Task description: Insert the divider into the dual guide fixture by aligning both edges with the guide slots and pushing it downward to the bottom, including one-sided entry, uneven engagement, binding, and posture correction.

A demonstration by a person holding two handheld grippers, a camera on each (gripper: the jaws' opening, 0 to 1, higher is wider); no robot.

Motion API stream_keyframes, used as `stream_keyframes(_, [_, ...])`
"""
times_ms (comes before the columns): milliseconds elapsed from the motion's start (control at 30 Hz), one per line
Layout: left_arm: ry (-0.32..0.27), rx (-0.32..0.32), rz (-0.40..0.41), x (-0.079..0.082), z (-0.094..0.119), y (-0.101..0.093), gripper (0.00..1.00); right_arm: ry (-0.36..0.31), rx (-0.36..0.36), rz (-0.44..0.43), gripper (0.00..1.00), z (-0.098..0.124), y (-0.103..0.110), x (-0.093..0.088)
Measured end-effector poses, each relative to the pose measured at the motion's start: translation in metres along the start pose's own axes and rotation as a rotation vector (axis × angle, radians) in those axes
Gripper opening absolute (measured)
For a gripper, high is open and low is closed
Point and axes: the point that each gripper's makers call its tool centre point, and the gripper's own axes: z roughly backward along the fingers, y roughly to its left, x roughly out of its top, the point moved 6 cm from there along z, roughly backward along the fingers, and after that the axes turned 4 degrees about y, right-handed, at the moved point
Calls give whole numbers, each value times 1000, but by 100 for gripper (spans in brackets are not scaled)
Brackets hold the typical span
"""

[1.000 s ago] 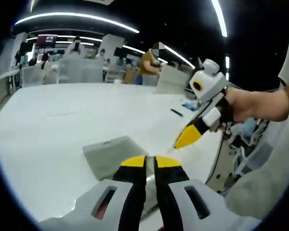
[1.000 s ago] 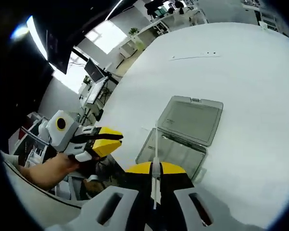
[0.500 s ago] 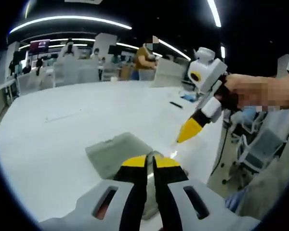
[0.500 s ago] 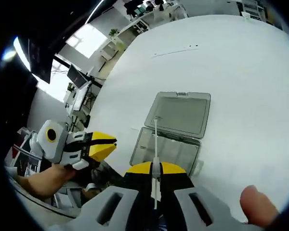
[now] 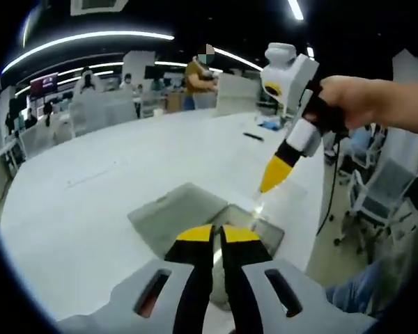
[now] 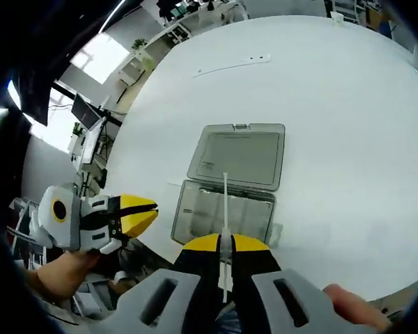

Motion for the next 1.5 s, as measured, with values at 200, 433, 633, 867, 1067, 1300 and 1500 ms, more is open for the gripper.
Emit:
stream_keyframes(200, [12, 10, -14, -5, -1, 5, 0, 23, -15, -32, 0, -7, 6, -2])
stream_keyframes(433, [6, 11, -16, -6, -2, 4, 0, 58, -28, -70, 0, -13, 12, -6])
stream_keyframes(633, [5, 7, -14, -9, -2, 4, 0, 87, -53, -82, 0, -20, 12, -12])
stream_keyframes(867, [14, 12, -23, -13, -2, 4, 0, 98, -67, -79, 0, -22, 12, -15])
stream_keyframes(1067, [20, 16, -23, -15, -2, 4, 0, 109, -67, -93, 0, -26, 14, -11])
stream_keyframes(1300, [21, 19, -21, -16, -3, 4, 0, 118, -74, -104, 0, -29, 12, -9])
stream_keyframes(1500, [21, 18, -15, -16, -5, 3, 0, 131, -76, -112, 0, -31, 8, -10])
